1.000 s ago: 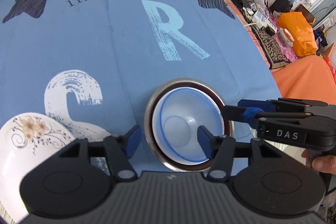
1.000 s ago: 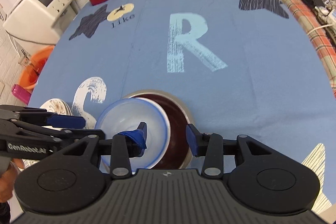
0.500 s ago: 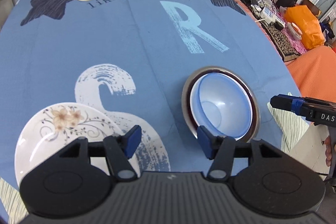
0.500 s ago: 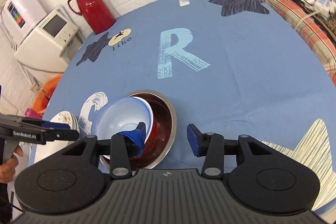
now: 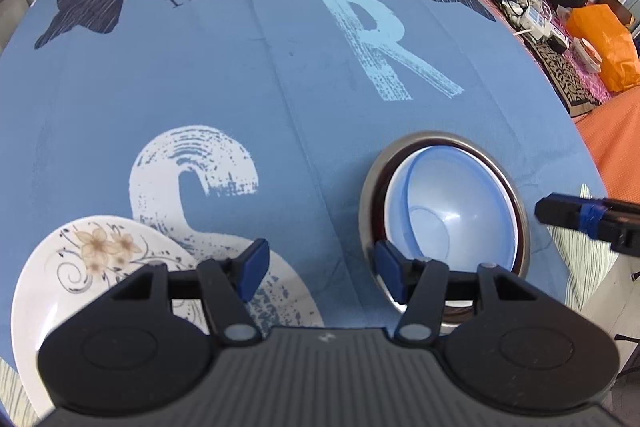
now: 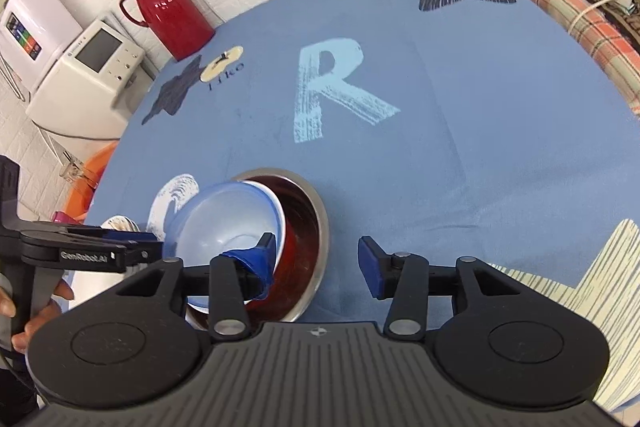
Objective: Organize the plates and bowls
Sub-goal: 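Grasp the rim of the nested bowl stack with both grippers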
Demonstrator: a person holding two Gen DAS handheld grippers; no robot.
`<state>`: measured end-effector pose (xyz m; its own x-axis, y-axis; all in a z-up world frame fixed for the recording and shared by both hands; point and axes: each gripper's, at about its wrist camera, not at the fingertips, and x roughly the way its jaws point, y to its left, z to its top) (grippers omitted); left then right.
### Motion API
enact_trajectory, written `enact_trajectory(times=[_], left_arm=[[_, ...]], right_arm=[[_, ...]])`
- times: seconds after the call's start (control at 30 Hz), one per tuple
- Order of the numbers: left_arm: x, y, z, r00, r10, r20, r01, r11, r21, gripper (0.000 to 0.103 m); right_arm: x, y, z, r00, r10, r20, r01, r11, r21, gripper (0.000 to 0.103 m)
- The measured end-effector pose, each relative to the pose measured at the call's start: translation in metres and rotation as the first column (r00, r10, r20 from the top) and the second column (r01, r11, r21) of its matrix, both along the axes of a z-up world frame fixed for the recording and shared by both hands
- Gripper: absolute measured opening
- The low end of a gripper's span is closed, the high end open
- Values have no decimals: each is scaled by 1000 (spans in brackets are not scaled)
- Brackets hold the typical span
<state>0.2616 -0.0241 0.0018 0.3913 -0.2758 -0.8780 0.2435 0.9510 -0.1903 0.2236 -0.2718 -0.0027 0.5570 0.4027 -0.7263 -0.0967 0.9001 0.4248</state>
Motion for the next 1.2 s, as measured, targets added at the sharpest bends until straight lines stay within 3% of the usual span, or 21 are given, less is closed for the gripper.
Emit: enact_trajectory(times=[0.17, 0.3, 0.53, 0.77, 0.93, 1.1, 1.2], left_arm=[[6, -4, -5, 1000, -4, -4, 4, 1000, -2, 59], [8, -6, -7, 1000, -3, -6, 3, 1000, 3, 59], [14, -6, -20, 999, -8, -44, 8, 1000, -18, 59], [14, -1, -24, 999, -14, -43, 12, 999, -49, 60], [13, 2, -24, 999, 0, -40, -3, 998, -61, 60], [10, 2, -23, 999, 6, -36, -8, 998, -62, 59], [9, 3, -23, 999, 7, -43, -11, 997, -80, 53]], right_arm=[[5, 6, -5, 999, 38, -18, -39, 997, -59, 31], [12, 14, -3, 996, 76, -43, -83, 977, -197, 31], [24, 28, -16, 991, 89, -101, -110, 965, -238, 32], [26, 17, -29, 990, 19, -143, -40, 988, -150, 38], [24, 26, -26, 991, 23, -132, -51, 975, -216, 42], [24, 25, -26, 991, 7, -133, -36, 975, -217, 43], [23, 24, -26, 993, 32, -117, -53, 982, -179, 28]])
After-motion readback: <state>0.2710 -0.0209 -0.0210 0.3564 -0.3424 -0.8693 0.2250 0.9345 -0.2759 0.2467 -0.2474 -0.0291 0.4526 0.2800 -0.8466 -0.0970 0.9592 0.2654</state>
